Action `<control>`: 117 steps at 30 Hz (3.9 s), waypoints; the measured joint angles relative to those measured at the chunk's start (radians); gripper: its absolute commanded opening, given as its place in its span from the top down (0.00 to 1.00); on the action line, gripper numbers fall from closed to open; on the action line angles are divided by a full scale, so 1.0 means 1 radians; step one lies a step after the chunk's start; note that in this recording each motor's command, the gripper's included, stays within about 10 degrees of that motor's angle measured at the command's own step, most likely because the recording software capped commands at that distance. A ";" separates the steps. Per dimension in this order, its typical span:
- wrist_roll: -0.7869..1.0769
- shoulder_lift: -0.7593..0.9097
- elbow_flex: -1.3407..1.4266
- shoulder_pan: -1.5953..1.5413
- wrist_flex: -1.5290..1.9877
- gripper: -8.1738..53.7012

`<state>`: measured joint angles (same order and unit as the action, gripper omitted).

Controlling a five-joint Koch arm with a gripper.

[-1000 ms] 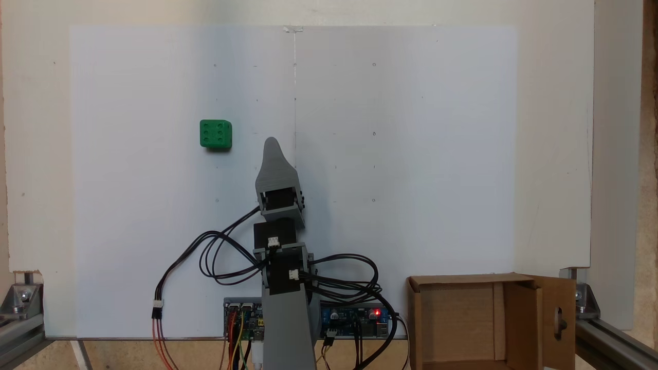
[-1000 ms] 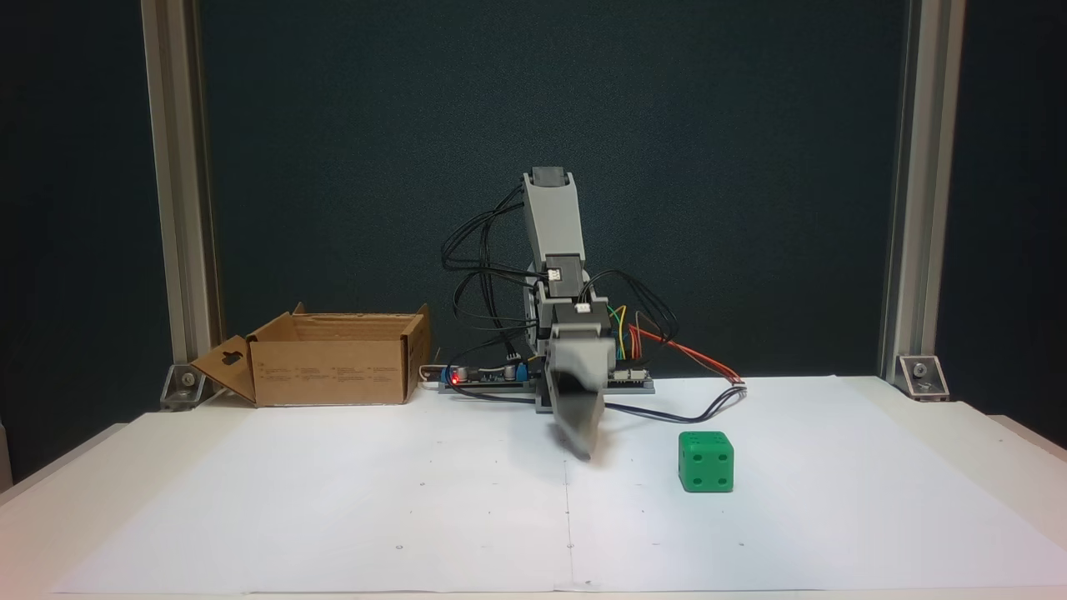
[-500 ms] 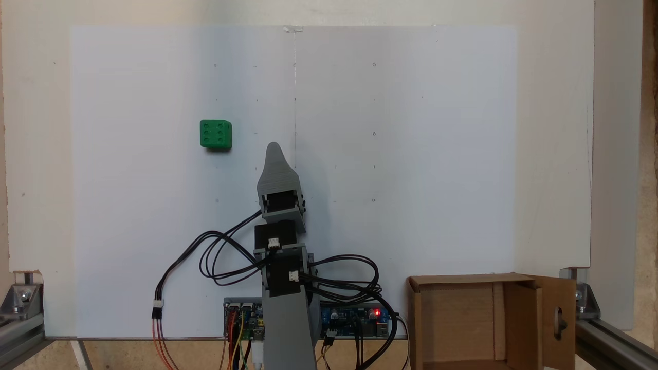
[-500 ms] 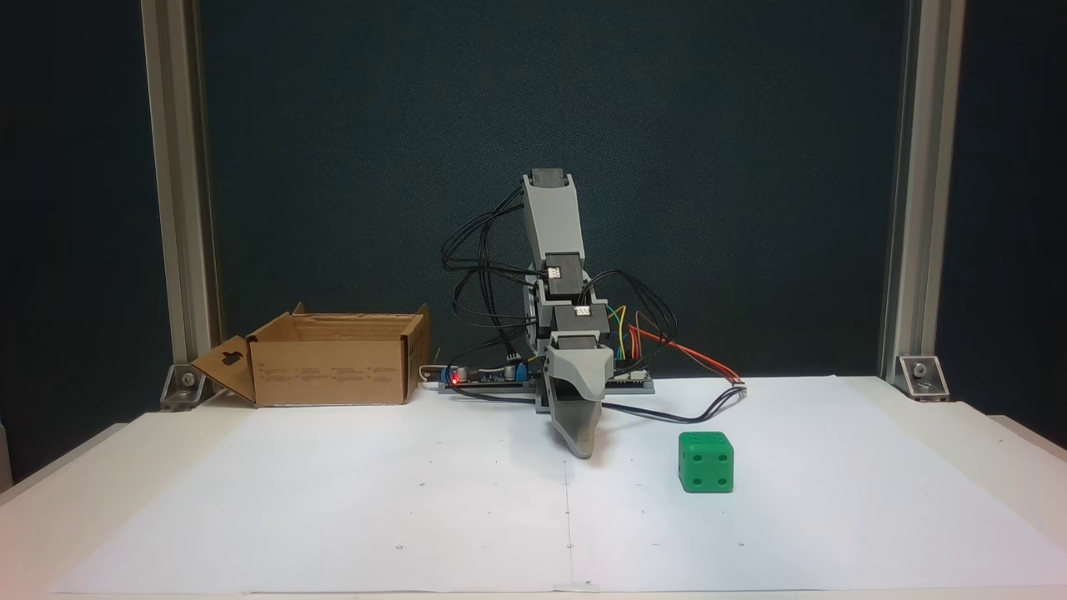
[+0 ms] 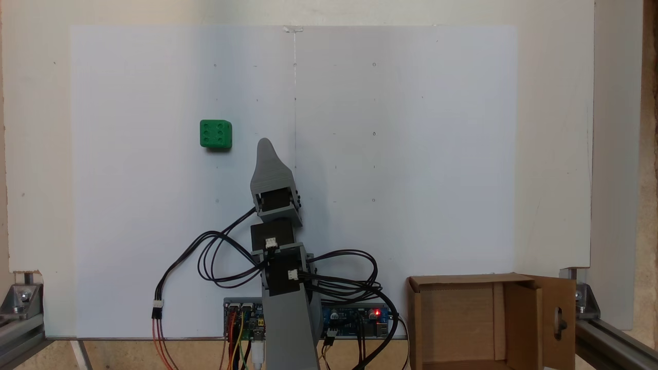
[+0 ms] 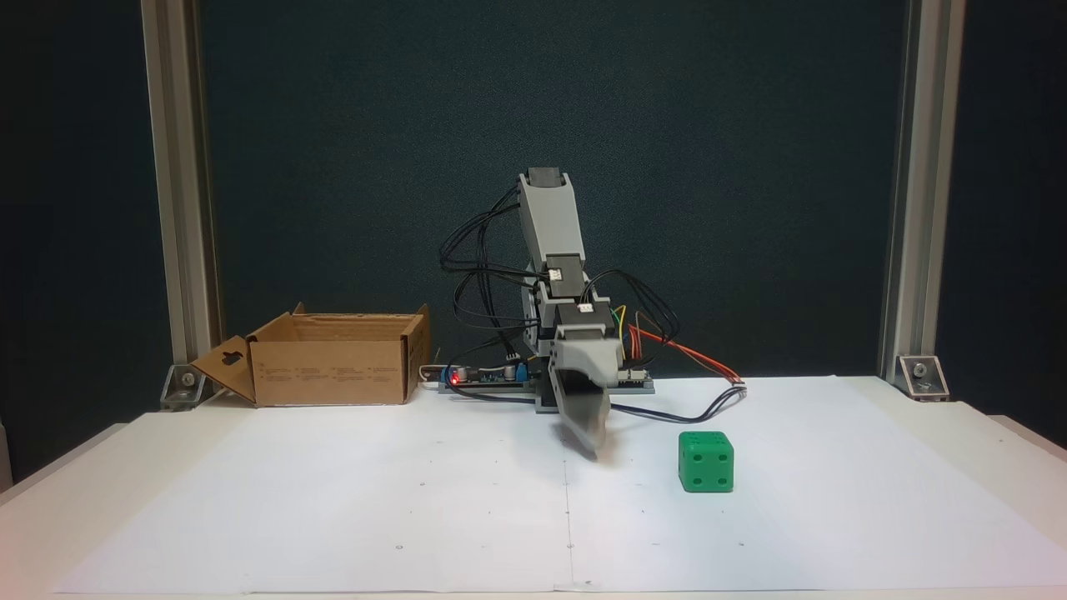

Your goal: Grasp a green dice and put it in the bin.

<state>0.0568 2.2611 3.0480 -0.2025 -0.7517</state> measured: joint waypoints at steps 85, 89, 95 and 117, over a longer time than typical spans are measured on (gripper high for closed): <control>-0.624 -0.670 -1.649 -0.327 1.835 0.17; -0.624 -0.709 -1.649 -0.328 1.812 0.17; -0.624 -0.744 -1.649 -0.328 1.807 0.17; -0.627 -0.778 -1.649 -0.351 1.799 0.17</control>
<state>-0.5706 1.4834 1.3990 -0.5538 1.0477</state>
